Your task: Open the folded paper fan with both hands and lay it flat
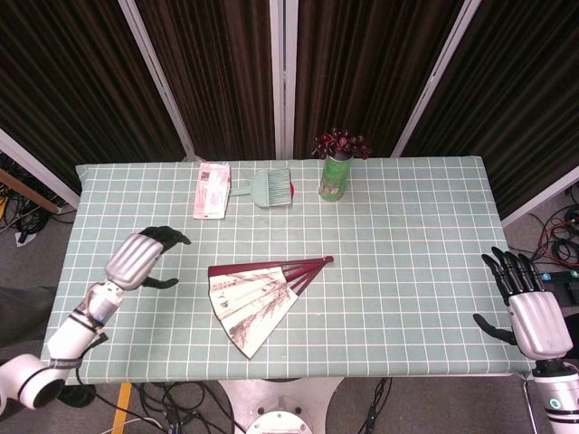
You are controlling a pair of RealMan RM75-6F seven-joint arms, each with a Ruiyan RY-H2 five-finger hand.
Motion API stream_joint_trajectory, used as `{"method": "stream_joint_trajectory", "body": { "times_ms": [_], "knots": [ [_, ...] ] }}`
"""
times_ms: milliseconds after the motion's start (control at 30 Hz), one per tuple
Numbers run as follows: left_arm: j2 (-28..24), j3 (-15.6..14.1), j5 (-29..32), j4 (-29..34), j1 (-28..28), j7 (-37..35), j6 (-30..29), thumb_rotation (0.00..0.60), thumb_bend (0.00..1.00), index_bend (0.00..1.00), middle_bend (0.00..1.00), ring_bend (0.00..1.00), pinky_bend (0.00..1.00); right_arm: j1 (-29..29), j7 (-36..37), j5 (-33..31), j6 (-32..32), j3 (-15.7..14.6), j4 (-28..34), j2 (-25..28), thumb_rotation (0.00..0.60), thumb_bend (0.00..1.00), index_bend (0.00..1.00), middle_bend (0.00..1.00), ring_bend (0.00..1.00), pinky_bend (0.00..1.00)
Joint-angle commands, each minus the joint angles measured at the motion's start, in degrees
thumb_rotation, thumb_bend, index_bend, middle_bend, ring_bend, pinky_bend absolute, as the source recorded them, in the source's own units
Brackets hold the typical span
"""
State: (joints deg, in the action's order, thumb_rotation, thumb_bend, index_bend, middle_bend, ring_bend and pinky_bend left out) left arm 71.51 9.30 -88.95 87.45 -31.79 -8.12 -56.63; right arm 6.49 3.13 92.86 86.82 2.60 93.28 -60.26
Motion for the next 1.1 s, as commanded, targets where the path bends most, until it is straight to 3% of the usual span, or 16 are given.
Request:
{"method": "stream_joint_trajectory", "body": {
  "times_ms": [33,233,533,867,1100],
  "knots": [
    [5.03,2.13,2.06,-4.13,-8.66,-3.14,9.73,0.600,0.19,0.33,0.34,0.30,0.37,-0.25,-0.28,0.00,0.30,-0.08,0.42,0.37,0.600,0.08,0.00,0.01,0.00,0.00],
    [12.51,2.50,7.25,-8.26,-15.62,0.68,18.37,0.600,0.20,0.35,0.36,0.31,0.38,-0.65,-0.58,-0.10,0.67,-0.19,1.08,1.09,0.600,0.08,0.00,0.01,0.00,0.00],
    [22.19,2.80,16.15,-16.07,-20.66,12.47,21.48,0.600,0.20,0.32,0.36,0.34,0.42,-0.78,-1.07,-0.19,0.58,-0.25,1.72,1.83,0.600,0.08,0.00,0.01,0.00,0.00],
    [24.66,3.61,30.87,-21.44,-25.86,18.18,28.34,0.600,0.23,0.32,0.36,0.34,0.42,-1.17,-0.84,-0.98,0.56,-0.23,1.34,1.68,0.600,0.08,0.00,0.01,0.00,0.00],
    [26.62,2.20,35.83,-22.56,-28.33,20.19,28.57,0.600,0.26,0.32,0.38,0.38,0.53,-1.21,-0.72,-1.63,0.40,0.04,1.06,1.76,0.600,0.08,0.00,0.01,0.00,0.00]
  ]
}}
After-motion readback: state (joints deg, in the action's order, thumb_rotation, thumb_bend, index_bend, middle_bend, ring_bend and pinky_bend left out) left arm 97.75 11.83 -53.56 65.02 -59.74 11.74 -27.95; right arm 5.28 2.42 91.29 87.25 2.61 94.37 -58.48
